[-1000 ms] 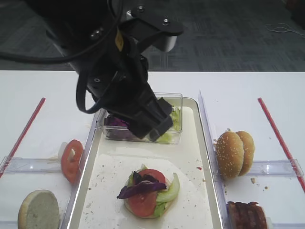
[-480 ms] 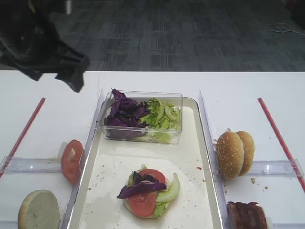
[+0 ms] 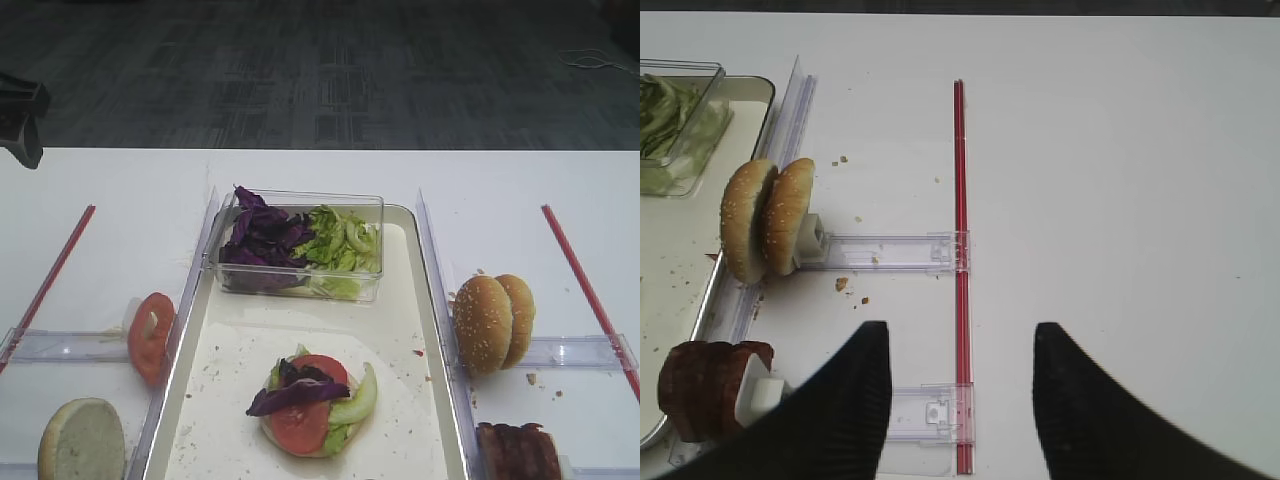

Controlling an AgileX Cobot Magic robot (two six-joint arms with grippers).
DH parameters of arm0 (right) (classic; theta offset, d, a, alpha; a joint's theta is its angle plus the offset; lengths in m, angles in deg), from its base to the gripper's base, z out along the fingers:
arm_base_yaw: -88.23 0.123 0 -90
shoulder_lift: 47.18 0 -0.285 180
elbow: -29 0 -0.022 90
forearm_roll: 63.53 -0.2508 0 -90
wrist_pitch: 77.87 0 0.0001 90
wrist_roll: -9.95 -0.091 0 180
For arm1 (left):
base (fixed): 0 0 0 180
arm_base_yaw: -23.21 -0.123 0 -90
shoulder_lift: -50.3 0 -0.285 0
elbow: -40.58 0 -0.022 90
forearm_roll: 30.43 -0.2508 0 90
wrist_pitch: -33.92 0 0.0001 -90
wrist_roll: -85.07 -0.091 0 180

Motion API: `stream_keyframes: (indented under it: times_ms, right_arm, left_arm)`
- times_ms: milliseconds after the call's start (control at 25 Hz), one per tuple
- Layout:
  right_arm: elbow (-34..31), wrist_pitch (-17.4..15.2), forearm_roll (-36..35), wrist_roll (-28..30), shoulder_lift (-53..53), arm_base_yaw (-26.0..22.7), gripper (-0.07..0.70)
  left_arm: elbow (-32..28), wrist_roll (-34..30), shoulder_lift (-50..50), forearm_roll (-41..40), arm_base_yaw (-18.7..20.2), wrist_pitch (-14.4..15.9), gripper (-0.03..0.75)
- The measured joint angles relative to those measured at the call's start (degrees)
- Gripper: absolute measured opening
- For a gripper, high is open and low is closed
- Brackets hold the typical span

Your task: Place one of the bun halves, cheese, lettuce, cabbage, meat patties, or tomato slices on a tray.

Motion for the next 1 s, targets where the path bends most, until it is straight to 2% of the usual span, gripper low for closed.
stream_keyframes:
  times_ms: [160, 440, 640, 1000]
  right_arm:
    - [0.0, 0.0, 0.0, 0.0, 0.0, 0.0, 0.378]
    - [0.0, 0.0, 0.0, 0.0, 0.0, 0.0, 0.378]
    - [0.0, 0.0, 0.0, 0.0, 0.0, 0.0, 0.378]
    - [0.0, 0.0, 0.0, 0.0, 0.0, 0.0, 0.378]
  left_arm:
    - [0.0, -0.4, 0.0, 0.5, 0.0, 0.5, 0.61]
    - [-3.8, -0.5, 1.0, 0.8, 0.0, 4.8, 0.61]
    - [-13.4, -0.7, 6.9, 2.2, 0.0, 4.7, 0.61]
    - [-32.7, -0.7, 24.2, 2.9, 0.0, 4.5, 0.602]
